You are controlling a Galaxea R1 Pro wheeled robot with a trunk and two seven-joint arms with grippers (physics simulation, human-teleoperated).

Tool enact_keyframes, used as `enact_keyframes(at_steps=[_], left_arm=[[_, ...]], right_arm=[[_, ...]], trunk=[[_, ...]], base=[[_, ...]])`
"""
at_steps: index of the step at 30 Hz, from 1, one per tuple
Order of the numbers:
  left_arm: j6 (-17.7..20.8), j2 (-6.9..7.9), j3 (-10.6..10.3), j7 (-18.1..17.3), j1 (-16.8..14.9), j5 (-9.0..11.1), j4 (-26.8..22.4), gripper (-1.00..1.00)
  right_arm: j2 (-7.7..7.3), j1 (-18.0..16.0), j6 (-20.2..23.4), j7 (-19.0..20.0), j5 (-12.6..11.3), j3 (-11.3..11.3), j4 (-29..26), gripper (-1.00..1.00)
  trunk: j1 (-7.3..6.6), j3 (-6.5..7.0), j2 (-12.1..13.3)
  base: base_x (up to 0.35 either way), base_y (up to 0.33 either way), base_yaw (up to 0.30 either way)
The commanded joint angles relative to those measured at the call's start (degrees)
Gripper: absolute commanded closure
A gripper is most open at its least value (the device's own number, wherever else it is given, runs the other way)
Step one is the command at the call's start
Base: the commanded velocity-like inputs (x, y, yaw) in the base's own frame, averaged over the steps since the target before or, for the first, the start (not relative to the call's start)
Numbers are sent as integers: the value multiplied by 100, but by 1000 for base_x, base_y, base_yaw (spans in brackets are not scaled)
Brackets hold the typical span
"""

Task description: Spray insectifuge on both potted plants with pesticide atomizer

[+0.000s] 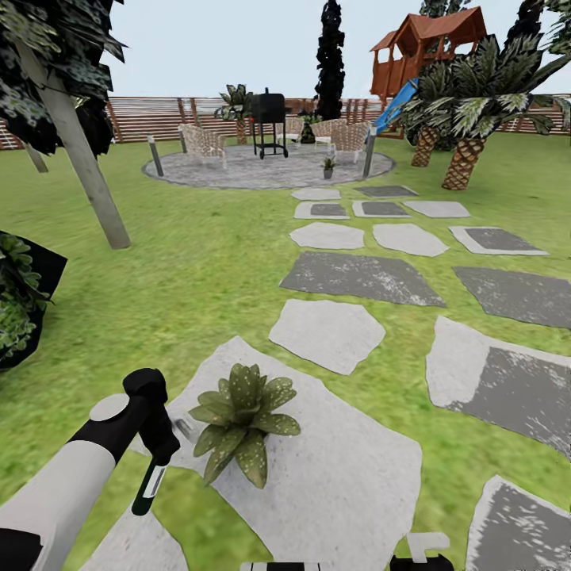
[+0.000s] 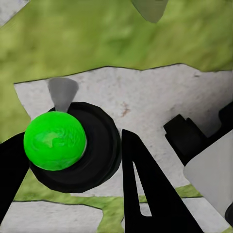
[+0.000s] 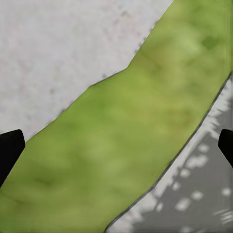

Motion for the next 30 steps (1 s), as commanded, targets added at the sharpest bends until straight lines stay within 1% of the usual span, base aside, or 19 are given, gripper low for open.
enact_keyframes(at_steps=[1,4,8,12,13,16,17,19,21,22,26,29,30], left_arm=[[56,6,-16,-53,-3,-42,-7,100],[56,-6,-26,-53,-3,-42,-33,100],[58,-10,-22,-53,-3,-42,-49,100],[60,0,-22,-53,-3,-43,-21,100],[57,23,-19,-53,8,-44,4,100],[56,30,-11,-53,118,13,7,100],[56,22,-1,-53,128,22,6,100],[44,-14,183,-53,145,34,3,100],[23,-29,323,-53,147,36,3,100],[13,-31,360,-53,147,37,3,100],[1,-28,398,-53,164,46,9,100],[-48,10,398,-53,288,54,11,100],[-215,26,406,-53,308,55,11,100]], right_arm=[[0,-3,1,-31,52,15,6,-100],[-19,-3,-6,-38,66,24,13,-100],[-48,-3,-11,-37,69,30,18,-100],[-59,-3,-10,-32,69,30,16,-100],[-50,-3,-8,-31,69,30,12,-100],[-41,-3,-8,-31,54,22,7,-100],[-34,-3,-8,-31,53,22,7,-100],[-34,-3,-8,-31,52,21,6,-100],[-35,-3,-8,-31,52,21,6,-100],[-35,-3,-8,-31,52,21,6,-100],[-36,-3,-8,-31,52,21,6,-100],[-36,-3,-5,-31,52,21,6,-100],[-36,-3,-5,-31,52,21,6,-100]], trunk=[[-1,-5,-2],[-1,-5,-2],[-1,-5,-2],[-1,-5,-2],[-1,-5,-2],[-1,-5,-2],[-1,-5,-2],[-1,-5,-2],[-1,-5,-2],[-1,-5,-2],[-1,-5,-2],[-1,-5,-2],[-1,-5,-2]], base=[[2,2,-33],[-99,85,-10],[-192,227,-1],[-19,295,0],[62,256,0],[80,224,-31],[162,222,-185],[172,187,-251],[72,75,-278],[25,26,-287],[5,5,-291],[0,0,-292],[0,0,-292]])
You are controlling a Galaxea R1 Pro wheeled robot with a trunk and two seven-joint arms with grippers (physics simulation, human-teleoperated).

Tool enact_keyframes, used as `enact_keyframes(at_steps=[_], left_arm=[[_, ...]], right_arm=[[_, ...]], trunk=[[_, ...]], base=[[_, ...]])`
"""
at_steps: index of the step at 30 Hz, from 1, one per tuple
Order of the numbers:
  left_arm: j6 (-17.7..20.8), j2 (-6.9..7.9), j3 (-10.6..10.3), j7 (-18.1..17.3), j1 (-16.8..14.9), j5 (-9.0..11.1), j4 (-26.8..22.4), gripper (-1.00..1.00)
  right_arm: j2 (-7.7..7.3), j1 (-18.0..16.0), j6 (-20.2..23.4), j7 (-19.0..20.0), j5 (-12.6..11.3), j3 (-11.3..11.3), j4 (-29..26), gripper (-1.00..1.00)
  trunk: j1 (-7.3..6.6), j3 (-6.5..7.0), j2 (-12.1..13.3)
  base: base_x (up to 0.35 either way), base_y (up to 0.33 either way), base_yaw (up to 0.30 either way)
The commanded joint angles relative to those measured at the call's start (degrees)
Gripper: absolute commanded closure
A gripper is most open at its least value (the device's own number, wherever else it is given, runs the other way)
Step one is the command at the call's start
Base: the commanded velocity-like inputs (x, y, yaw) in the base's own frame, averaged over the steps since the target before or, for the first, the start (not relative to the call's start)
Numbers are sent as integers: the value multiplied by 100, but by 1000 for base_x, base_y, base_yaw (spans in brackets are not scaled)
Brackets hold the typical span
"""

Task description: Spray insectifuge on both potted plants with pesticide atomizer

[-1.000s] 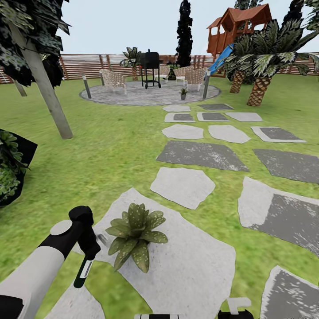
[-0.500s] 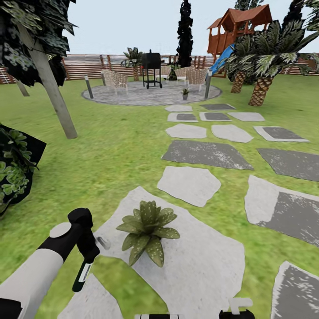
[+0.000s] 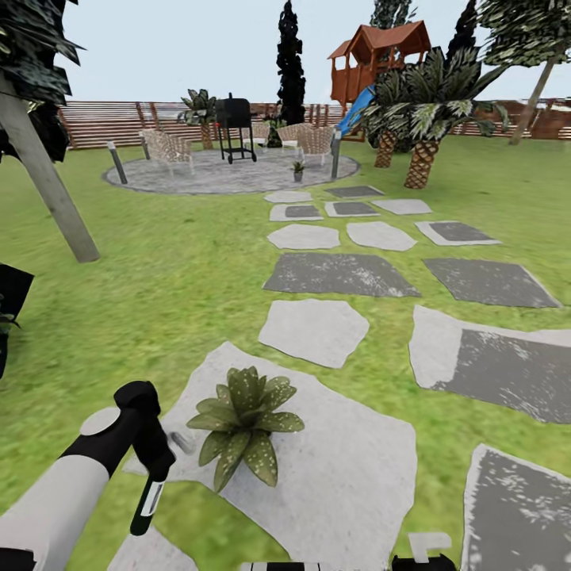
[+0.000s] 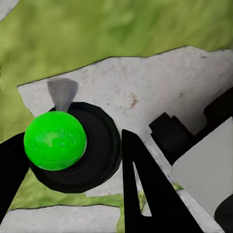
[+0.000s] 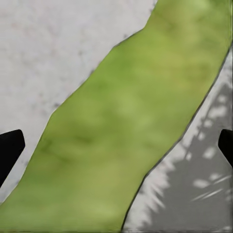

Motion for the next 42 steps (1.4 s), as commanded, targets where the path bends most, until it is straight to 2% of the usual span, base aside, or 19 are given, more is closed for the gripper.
enact_keyframes(at_steps=[1,3,6,9,14,20,31,37,42], left_arm=[[-106,14,-11,-53,7,-43,-9,100],[-280,43,-7,-53,16,-49,-9,100],[-319,118,98,-53,22,-52,-7,100],[-314,106,336,-53,23,-61,-9,100],[-304,77,441,-53,23,-66,-15,100],[-294,-11,425,-53,23,-74,-18,100],[-285,-21,458,-53,23,-72,-18,100],[-267,-37,446,-53,5,-59,-49,100],[-226,-30,390,-53,-71,-63,-77,100]], right_arm=[[0,-5,-1,-31,52,13,8,-100],[0,-5,0,-31,52,11,8,-100],[-3,-5,-2,-31,55,13,10,-100],[-19,-5,-9,-31,67,18,11,-100],[-26,-5,-9,-24,69,29,16,-100],[-13,-5,-2,-31,49,14,5,-100],[-9,-5,7,-22,38,6,8,-100],[-9,-5,7,-22,43,5,8,-100],[-9,-5,5,-22,43,5,8,-100]], trunk=[[-1,-5,-2],[-1,-5,-2],[-1,-5,-2],[-1,-5,-2],[-1,-5,-2],[-1,-5,-2],[-1,-5,-2],[-1,-5,-2],[-1,-5,-2]], base=[[0,0,-292],[0,0,-221],[0,0,-53],[16,51,-10],[144,218,-1],[-18,260,-32],[-198,244,-250],[132,238,-267],[34,34,-267]])
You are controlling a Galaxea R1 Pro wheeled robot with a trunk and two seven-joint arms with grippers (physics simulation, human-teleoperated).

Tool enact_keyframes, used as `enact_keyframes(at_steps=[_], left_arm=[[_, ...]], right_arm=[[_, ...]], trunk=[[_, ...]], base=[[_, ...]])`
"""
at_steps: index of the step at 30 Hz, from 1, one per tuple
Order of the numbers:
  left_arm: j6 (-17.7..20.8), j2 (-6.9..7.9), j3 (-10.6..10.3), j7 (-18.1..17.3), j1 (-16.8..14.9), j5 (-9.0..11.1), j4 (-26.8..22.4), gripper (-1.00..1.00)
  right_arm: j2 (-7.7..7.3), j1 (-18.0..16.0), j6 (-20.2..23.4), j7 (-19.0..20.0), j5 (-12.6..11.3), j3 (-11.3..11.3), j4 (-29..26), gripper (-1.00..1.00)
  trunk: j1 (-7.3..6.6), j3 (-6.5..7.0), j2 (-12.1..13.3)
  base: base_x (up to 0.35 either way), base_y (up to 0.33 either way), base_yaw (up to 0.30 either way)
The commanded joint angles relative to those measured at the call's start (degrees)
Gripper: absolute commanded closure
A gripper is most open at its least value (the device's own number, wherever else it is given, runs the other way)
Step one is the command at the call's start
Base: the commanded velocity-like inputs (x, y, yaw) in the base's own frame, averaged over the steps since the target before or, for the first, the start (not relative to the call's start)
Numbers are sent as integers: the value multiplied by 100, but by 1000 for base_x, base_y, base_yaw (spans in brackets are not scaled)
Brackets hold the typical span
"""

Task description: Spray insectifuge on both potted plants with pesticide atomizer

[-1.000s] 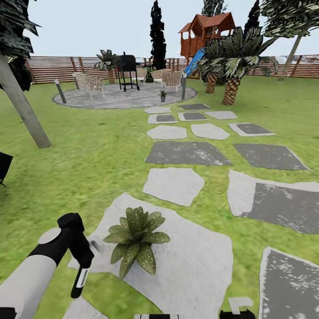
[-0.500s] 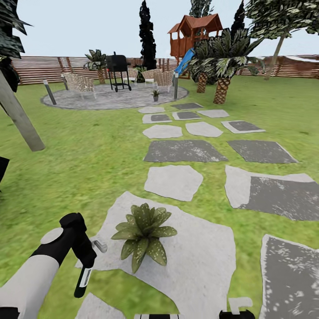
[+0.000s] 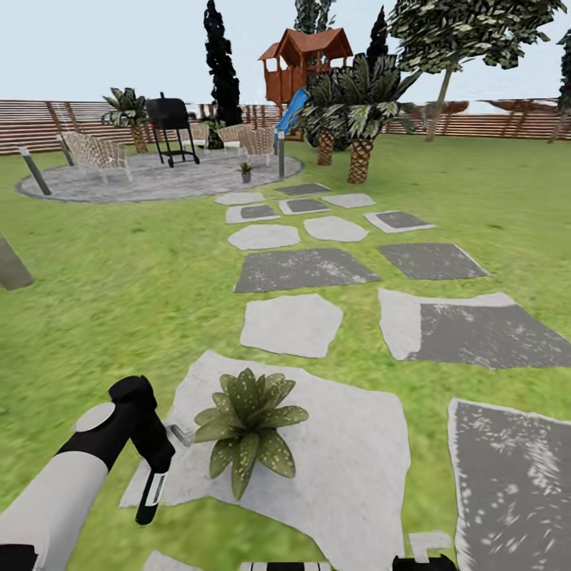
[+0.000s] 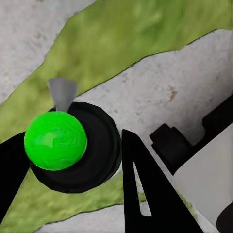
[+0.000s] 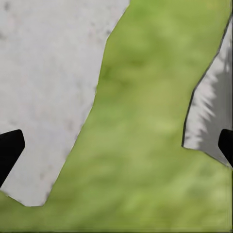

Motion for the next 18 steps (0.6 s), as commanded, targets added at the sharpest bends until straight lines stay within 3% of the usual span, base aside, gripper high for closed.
enact_keyframes(at_steps=[1,7,15,18], left_arm=[[48,-1,-42,-52,-17,-92,-13,100],[41,-3,-69,-52,-30,-153,-21,100],[41,-6,-70,-52,-79,-144,-28,100],[41,-78,-70,-52,-86,-150,-28,100]], right_arm=[[-5,-5,-4,-33,51,13,6,-100],[-9,-5,-6,-35,51,12,6,-100],[-8,-5,-6,-38,51,12,-1,-100],[-9,-5,-4,-35,51,12,1,-100]], trunk=[[-1,-5,-2],[-1,-5,-2],[-1,-5,-2],[-1,-5,-2]], base=[[1,11,-267],[-47,229,-267],[-207,254,-267],[-190,253,-267]])
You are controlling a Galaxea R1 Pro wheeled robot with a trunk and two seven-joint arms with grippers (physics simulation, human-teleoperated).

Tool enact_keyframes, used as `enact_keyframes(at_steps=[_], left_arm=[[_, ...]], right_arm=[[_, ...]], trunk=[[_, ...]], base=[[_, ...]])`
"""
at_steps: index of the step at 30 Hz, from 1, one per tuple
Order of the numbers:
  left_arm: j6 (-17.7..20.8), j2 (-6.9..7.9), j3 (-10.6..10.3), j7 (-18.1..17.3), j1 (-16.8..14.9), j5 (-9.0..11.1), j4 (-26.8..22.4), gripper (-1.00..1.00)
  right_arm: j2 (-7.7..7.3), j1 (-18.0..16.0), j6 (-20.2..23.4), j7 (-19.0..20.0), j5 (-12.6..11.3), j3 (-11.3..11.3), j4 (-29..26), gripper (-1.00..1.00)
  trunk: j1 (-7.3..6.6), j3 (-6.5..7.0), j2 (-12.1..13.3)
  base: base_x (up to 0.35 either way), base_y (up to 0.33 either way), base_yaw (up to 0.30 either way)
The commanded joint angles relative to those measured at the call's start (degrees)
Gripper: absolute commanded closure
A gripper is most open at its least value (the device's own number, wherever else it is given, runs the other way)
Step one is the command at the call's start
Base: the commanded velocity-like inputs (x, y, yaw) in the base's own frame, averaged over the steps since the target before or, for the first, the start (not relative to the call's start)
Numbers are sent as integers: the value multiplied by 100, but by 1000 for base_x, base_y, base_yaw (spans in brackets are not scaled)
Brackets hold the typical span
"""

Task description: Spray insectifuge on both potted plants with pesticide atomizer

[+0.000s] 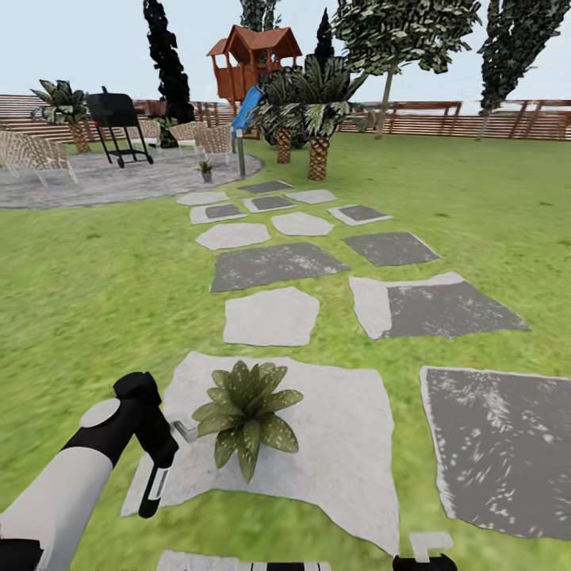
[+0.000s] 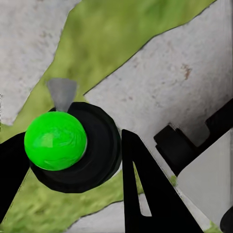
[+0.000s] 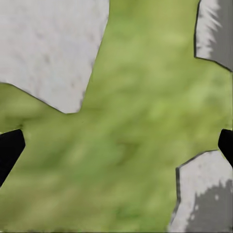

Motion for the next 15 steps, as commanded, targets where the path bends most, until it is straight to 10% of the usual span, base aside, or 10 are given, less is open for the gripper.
enact_keyframes(at_steps=[1,15], left_arm=[[57,-4,-18,-49,-3,-37,-7,100],[57,-7,-26,-49,1,-48,-1,100]], right_arm=[[0,-4,-1,-35,51,13,6,-100],[8,-4,6,-34,50,13,6,-100]], trunk=[[-3,-5,-2],[-3,-5,-2]], base=[[-87,280,-267],[47,221,-267]])
